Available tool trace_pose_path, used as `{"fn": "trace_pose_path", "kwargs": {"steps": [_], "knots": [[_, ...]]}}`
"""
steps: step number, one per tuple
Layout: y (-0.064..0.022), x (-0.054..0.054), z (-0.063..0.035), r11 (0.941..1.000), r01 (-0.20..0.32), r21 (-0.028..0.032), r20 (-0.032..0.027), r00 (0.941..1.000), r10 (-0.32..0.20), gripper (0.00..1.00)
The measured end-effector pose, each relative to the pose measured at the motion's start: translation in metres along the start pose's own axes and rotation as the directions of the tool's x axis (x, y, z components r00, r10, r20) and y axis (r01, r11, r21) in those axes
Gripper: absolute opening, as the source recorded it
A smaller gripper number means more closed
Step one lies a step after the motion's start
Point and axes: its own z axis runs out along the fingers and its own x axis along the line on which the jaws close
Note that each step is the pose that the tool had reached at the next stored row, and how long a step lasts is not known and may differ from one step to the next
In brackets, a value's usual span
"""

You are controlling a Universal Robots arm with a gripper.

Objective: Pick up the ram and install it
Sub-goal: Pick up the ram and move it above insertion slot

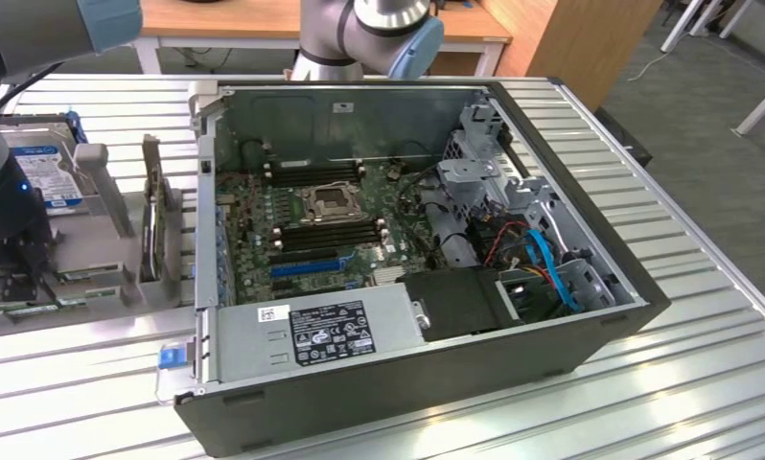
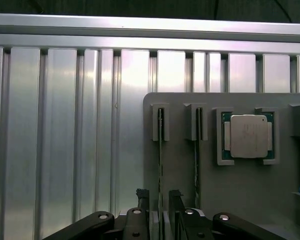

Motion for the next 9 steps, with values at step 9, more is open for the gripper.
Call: {"fn": "trace_pose_path", "kwargs": {"steps": [9], "knots": [[-0.0003,0.0001,0.0065,1.0,0.0,-0.0002,-0.0002,1.0,0.0,0.29]]}}
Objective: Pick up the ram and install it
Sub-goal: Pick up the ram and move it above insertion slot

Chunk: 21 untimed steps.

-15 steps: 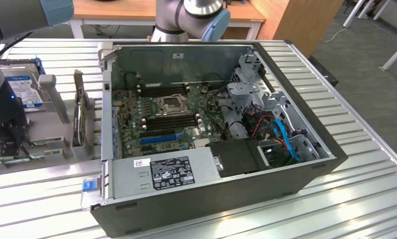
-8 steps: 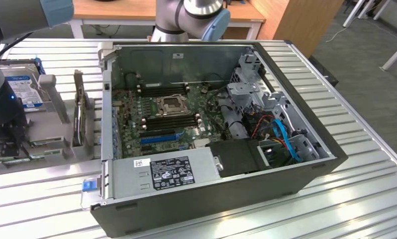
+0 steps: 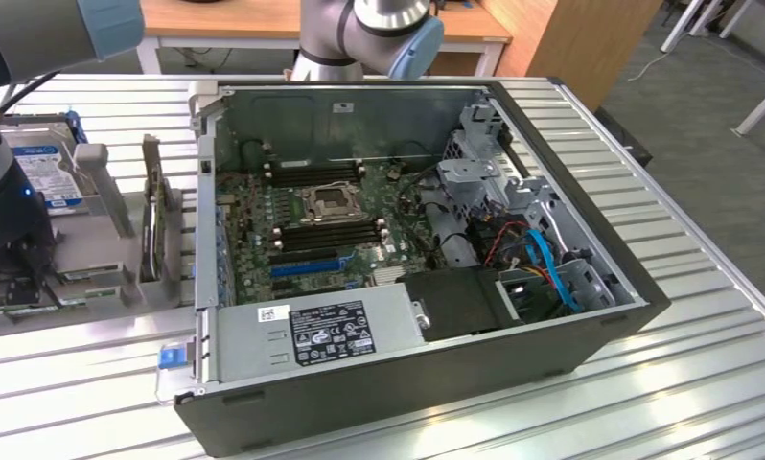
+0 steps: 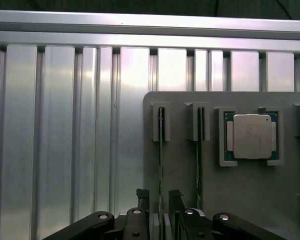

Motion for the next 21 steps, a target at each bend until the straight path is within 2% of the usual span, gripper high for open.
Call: {"fn": "trace_pose_path", "kwargs": {"steps": [5,11,21], "knots": [[-0.0002,0.0001,0.0041,1.0,0.0,0.0,0.0001,1.0,0.0,0.29],[-0.0003,0.0001,0.0043,1.0,0.0,0.0,0.0001,1.0,0.0,0.29],[-0.0079,0.0001,0.004,1.0,0.0,0.0,0.0001,1.0,0.0,0.29]]}}
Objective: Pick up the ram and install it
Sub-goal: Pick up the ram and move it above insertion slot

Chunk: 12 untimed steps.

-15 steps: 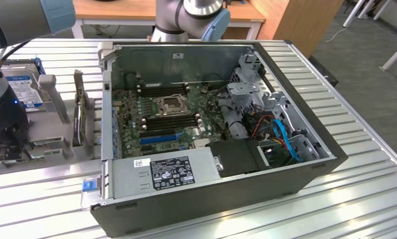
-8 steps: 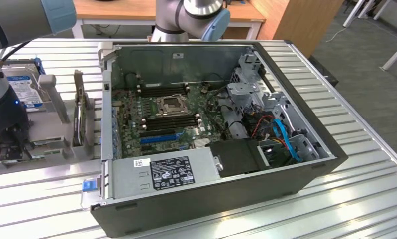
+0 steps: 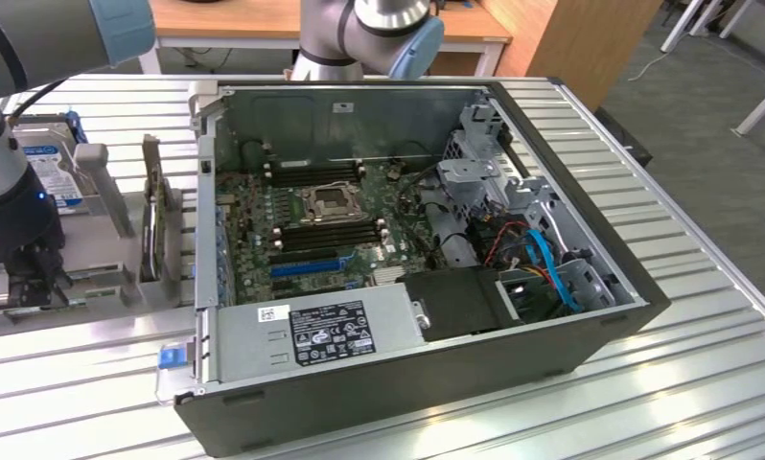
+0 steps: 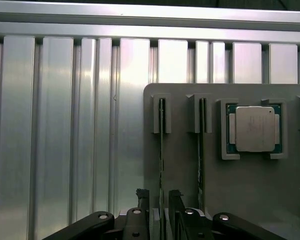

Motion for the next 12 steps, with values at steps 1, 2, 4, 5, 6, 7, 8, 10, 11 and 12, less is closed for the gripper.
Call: {"fn": "trace_pose_path", "kwargs": {"steps": [1,2,4,5,6,7,8,10,11,12], "knots": [[-0.0001,0.0,0.0,1.0,0.0,0.0001,0.0,1.0,0.0,0.29],[-0.0001,0.0,0.0,1.0,0.0,0.0,0.0,1.0,0.0,0.29],[-0.0001,0.0,0.0,1.0,0.0,0.0,-0.0001,1.0,0.0,0.29],[-0.0002,0.0,0.0,1.0,0.0,0.0001,0.0,1.0,0.0,0.29],[-0.0002,-0.0001,0.0,1.0,0.0,0.0,0.0,1.0,0.0,0.29],[-0.0003,-0.0002,0.0001,1.0,0.0,0.0001,0.0001,1.0,0.0,0.29],[-0.0004,-0.0004,0.0001,1.0,0.0,0.0,0.0,1.0,0.0,0.29],[-0.0002,-0.0006,0.0001,1.0,0.0,0.0,0.0,1.0,0.0,0.29],[-0.0002,-0.0006,0.0001,1.0,0.0,-0.0001,-0.0001,1.0,0.0,0.29],[-0.0002,-0.0007,0.0001,1.0,0.0,-0.0001,-0.0001,1.0,0.0,0.29]]}}
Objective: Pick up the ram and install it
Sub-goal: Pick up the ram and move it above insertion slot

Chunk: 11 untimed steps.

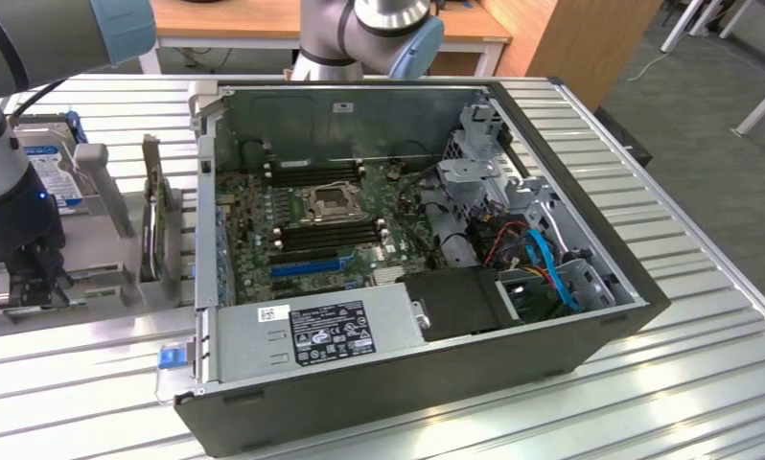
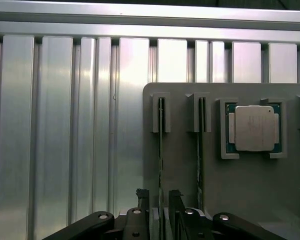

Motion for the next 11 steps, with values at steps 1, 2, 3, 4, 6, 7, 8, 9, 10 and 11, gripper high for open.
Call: {"fn": "trace_pose_path", "kwargs": {"steps": [1,2,3,4,6,7,8,9,10,11], "knots": [[0.0,0.0,0.0,1.0,0.0,0.0,0.0001,1.0,0.0,0.29],[0.0,0.0,0.0,1.0,0.0,0.0,0.0001,1.0,0.0,0.29],[0.0,0.0,0.0002,1.0,0.0,0.0,0.0,1.0,0.0,0.29],[-0.0001,0.0,0.0008,1.0,0.0,0.0002,0.0002,1.0,0.0,0.29],[-0.0001,0.0,0.0019,1.0,0.0,0.0001,0.0001,1.0,0.0,0.29],[-0.0001,0.0,0.0024,1.0,0.0,0.0001,0.0001,1.0,0.0,0.29],[-0.0002,0.0001,0.0029,1.0,0.0,0.0,0.0001,1.0,0.0,0.29],[-0.0002,0.0001,0.0035,1.0,0.0,0.0001,0.0001,1.0,0.0,0.29],[-0.0002,0.0001,0.004,1.0,0.0,0.0001,0.0001,1.0,0.0,0.29],[-0.0002,0.0001,0.0044,1.0,0.0,0.0,0.0,1.0,0.0,0.29]]}}
